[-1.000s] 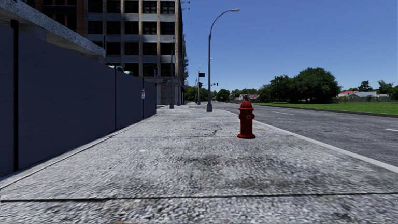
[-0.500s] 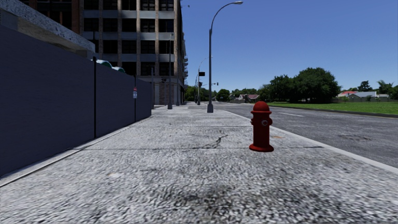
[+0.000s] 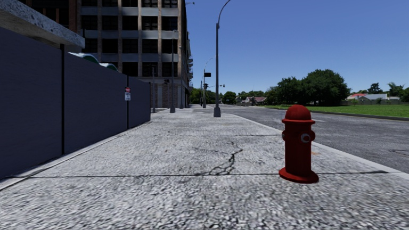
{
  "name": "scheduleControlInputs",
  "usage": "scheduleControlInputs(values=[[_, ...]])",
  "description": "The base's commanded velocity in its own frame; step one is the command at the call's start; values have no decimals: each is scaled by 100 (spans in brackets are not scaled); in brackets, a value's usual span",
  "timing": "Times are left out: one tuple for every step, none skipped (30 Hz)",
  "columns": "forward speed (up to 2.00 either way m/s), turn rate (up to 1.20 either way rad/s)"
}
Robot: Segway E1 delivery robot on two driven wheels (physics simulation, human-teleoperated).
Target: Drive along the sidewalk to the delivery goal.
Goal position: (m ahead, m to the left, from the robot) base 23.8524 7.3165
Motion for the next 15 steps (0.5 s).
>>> scheduleControlInputs(values=[[200,0],[200,0],[200,0],[200,0],[200,0],[200,0],[200,0],[200,0],[200,0],[200,0],[200,0],[200,0],[200,0],[200,0],[200,0]])
